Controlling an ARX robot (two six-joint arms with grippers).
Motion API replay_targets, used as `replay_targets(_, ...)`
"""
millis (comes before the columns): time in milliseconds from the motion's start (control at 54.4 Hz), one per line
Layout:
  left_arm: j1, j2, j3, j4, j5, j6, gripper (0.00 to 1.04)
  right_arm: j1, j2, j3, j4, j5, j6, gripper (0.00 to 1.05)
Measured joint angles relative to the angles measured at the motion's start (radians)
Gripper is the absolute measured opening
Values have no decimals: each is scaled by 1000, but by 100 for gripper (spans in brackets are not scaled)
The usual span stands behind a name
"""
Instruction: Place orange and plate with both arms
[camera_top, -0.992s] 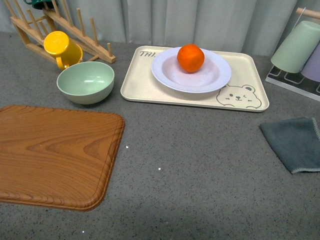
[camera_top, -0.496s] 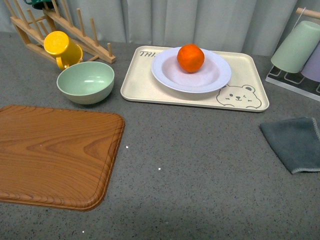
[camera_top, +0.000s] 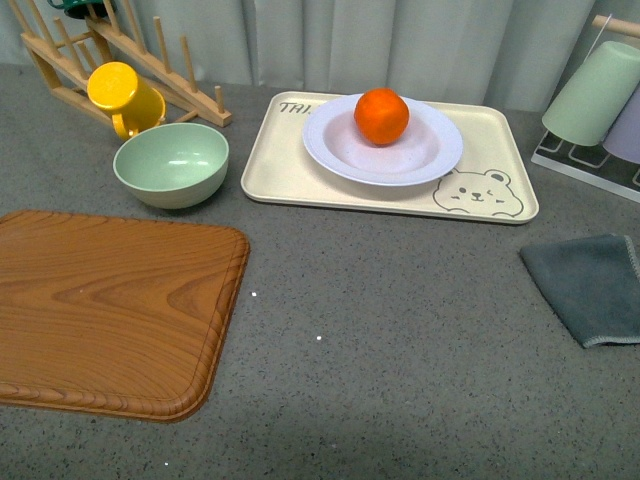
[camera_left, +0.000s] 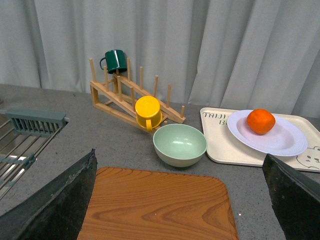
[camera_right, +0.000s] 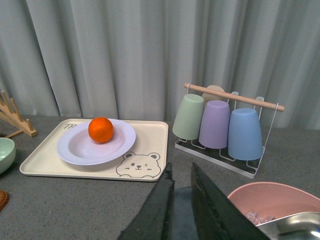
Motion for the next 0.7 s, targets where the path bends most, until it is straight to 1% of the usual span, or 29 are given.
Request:
replay_targets(129, 0, 0, 0, 0, 0, 0, 98, 0, -1, 0, 0, 0, 0, 49)
replay_targets(184, 0, 0, 0, 0, 0, 0, 98, 0, -1, 0, 0, 0, 0, 60)
replay_targets(202, 0, 0, 0, 0, 0, 0, 98, 0, -1, 0, 0, 0, 0, 61)
replay_targets(257, 0, 0, 0, 0, 0, 0, 98, 0, -1, 0, 0, 0, 0, 72)
replay_targets(276, 0, 0, 0, 0, 0, 0, 98, 0, -1, 0, 0, 0, 0, 74)
replay_targets(404, 0, 0, 0, 0, 0, 0, 98, 0, -1, 0, 0, 0, 0, 97)
replay_targets(441, 0, 0, 0, 0, 0, 0, 98, 0, -1, 0, 0, 0, 1, 98)
replay_targets(496, 0, 0, 0, 0, 0, 0, 98, 0, -1, 0, 0, 0, 0, 95)
replay_targets(698, 0, 0, 0, 0, 0, 0, 98, 0, -1, 0, 0, 0, 0, 96)
